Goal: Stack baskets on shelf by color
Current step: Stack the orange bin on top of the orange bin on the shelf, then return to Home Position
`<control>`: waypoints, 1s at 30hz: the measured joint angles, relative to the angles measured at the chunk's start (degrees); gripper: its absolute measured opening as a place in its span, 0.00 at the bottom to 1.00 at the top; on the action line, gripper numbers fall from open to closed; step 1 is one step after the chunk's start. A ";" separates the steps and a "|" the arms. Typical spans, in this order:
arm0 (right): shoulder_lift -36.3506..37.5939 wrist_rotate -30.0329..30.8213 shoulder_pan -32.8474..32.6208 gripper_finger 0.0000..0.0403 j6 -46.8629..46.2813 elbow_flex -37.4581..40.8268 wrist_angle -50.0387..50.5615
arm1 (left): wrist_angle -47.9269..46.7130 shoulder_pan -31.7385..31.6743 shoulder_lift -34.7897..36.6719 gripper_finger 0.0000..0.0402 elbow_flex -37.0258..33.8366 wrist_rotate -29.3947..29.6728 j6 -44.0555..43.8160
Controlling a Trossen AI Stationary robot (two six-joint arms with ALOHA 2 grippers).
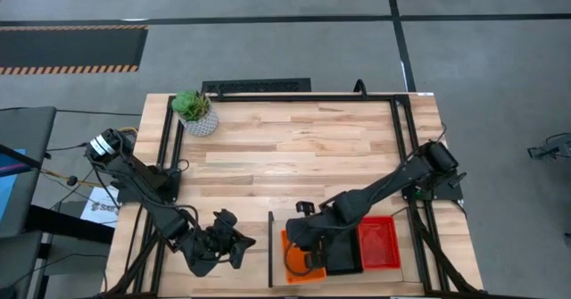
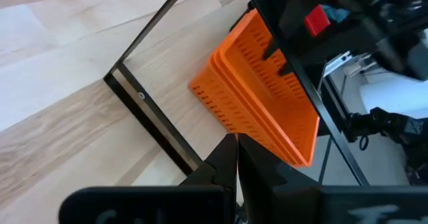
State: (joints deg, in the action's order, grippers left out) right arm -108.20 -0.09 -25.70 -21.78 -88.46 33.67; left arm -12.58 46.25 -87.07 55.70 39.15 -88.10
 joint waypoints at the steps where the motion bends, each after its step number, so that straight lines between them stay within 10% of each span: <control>1: -0.68 0.04 0.25 0.29 -0.02 -0.14 -0.08 | 0.07 0.07 0.00 0.00 0.00 0.35 -0.18; 23: 0.61 3.79 0.33 0.29 -0.79 -4.17 8.95 | 1.98 0.07 2.40 0.00 0.02 3.28 -2.25; 30: 15.25 8.24 0.31 0.29 6.45 -8.45 13.51 | 12.66 -0.34 17.60 0.00 0.03 5.26 20.14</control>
State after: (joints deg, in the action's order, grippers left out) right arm -92.95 8.15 -25.40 -15.33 -96.90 47.18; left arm 0.08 45.91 -69.47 55.74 44.41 -67.96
